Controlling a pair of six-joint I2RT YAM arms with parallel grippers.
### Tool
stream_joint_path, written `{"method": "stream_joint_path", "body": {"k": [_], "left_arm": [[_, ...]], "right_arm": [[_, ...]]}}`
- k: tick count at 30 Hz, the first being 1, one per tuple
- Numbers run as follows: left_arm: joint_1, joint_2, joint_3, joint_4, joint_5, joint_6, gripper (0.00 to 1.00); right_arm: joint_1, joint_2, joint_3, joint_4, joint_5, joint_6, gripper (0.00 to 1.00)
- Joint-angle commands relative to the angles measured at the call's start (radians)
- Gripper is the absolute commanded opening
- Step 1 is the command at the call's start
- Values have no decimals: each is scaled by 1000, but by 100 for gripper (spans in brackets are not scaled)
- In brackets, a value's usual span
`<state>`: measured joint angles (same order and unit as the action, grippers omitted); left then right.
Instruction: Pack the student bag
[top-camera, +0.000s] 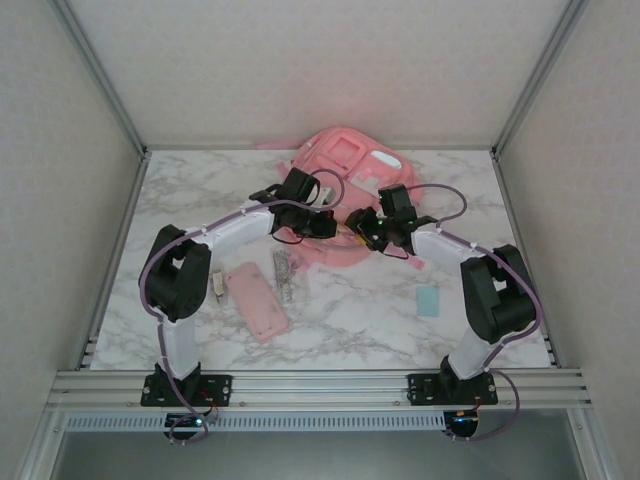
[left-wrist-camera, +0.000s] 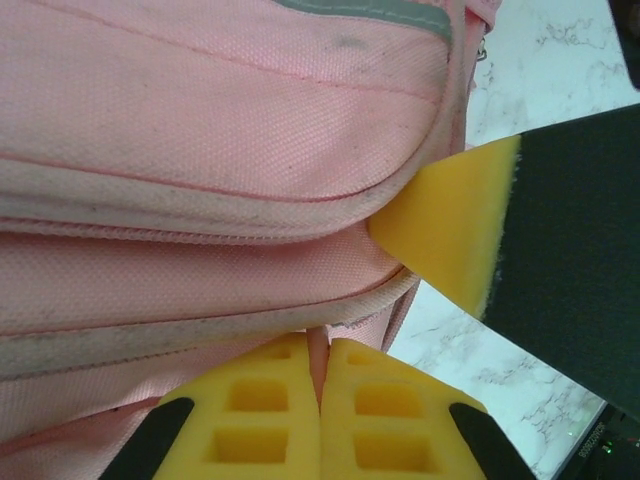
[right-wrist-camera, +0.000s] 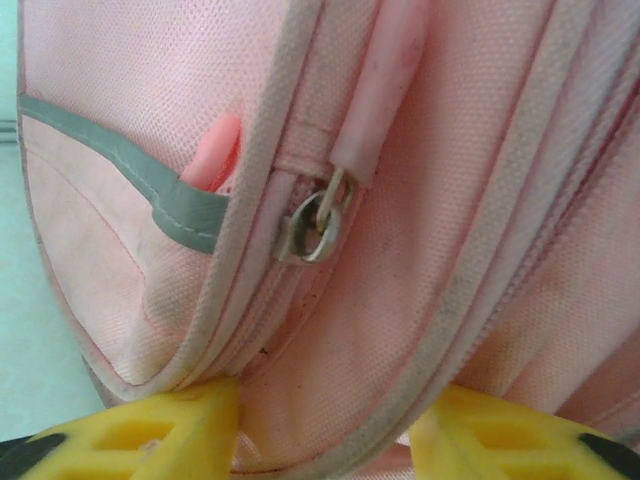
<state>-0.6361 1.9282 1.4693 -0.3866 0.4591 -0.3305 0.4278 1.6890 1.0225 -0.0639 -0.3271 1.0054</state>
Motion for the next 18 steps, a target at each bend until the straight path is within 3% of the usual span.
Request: {"method": "stream_joint_path", "body": {"k": [1,3,4,12,18], "left_arm": [[-53,-78,5,53,110,20,0],[-52,-81,9,15,78,41,0],[-52,-85,8,-6,50,51,0],[-5,-147,-60,-102,-157,28,0],[58,-215,-118,-103,-193,-7,0]], "right_arm": [[-1,41,3,85,37,42,30],[-6,26,-13,79,78,29,4],[-10,14,-24,74,96,21,0],[-63,-44,-53,36,91,-43,0],[-109,-78,-53,-5,90,-84,0]]}}
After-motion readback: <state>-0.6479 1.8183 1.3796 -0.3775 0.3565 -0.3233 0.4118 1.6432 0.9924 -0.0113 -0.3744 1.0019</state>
